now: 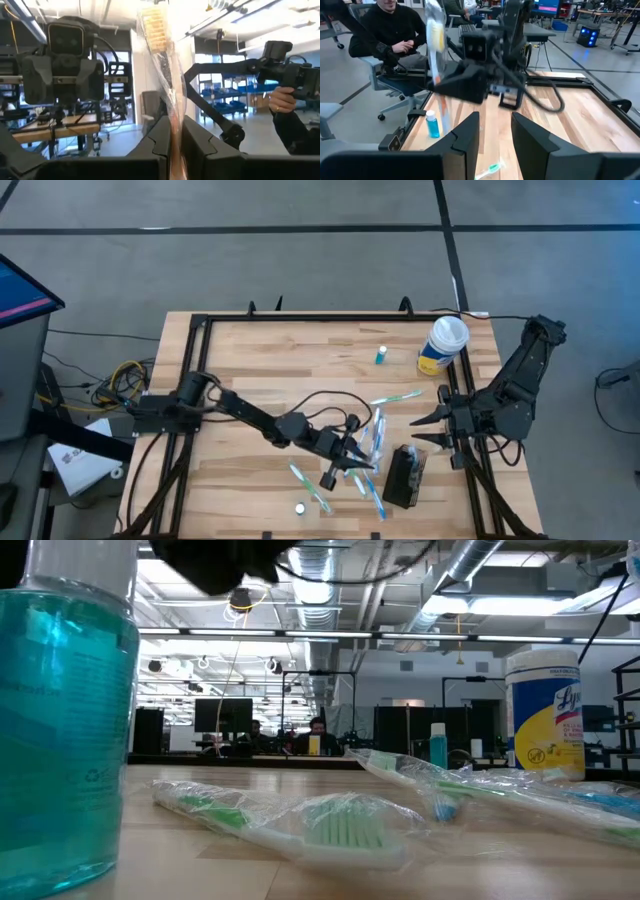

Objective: Pick & Place toothbrushing station
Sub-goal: Put the orange toothbrush into the black wire organizer

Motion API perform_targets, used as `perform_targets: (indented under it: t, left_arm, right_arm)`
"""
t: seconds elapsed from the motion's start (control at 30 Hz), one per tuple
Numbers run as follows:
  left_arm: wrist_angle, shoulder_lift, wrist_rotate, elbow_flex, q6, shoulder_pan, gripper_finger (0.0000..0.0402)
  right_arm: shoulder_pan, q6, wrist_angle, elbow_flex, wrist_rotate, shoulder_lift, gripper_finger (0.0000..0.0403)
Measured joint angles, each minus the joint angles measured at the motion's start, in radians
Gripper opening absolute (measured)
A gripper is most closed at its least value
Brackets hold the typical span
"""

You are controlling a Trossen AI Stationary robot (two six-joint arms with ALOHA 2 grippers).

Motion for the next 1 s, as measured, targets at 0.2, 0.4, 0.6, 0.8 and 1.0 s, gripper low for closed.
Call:
perform_targets:
  t: [0.2, 0.4, 0.6, 0.8, 1.0]
  left_arm:
    - [0.069, 0.115, 0.002, 0.095, -0.044, -0.004, 0.0013]
    - [0.067, 0.213, 0.024, 0.201, -0.088, -0.007, 0.0013]
    - [0.068, 0.275, 0.028, 0.27, -0.107, -0.014, 0.0013]
    - [0.059, 0.334, 0.03, 0.339, -0.107, -0.026, 0.0014]
    - [0.021, 0.389, 0.033, 0.429, -0.107, -0.034, 0.0015]
  right_arm:
    - [0.0, 0.0, 0.001, 0.0, 0.0, 0.0, 0.0103]
    - [0.0, 0.0, 0.0, 0.0, 0.0, 0.0, 0.0103]
    - [0.0, 0.0, 0.0, 0.0, 0.0, 0.0, 0.0103]
    - [0.0, 0.001, 0.001, 0.0, 0.0, 0.0, 0.0103]
    - [0.0, 0.0, 0.001, 0.0, 0.0, 0.0, 0.0103]
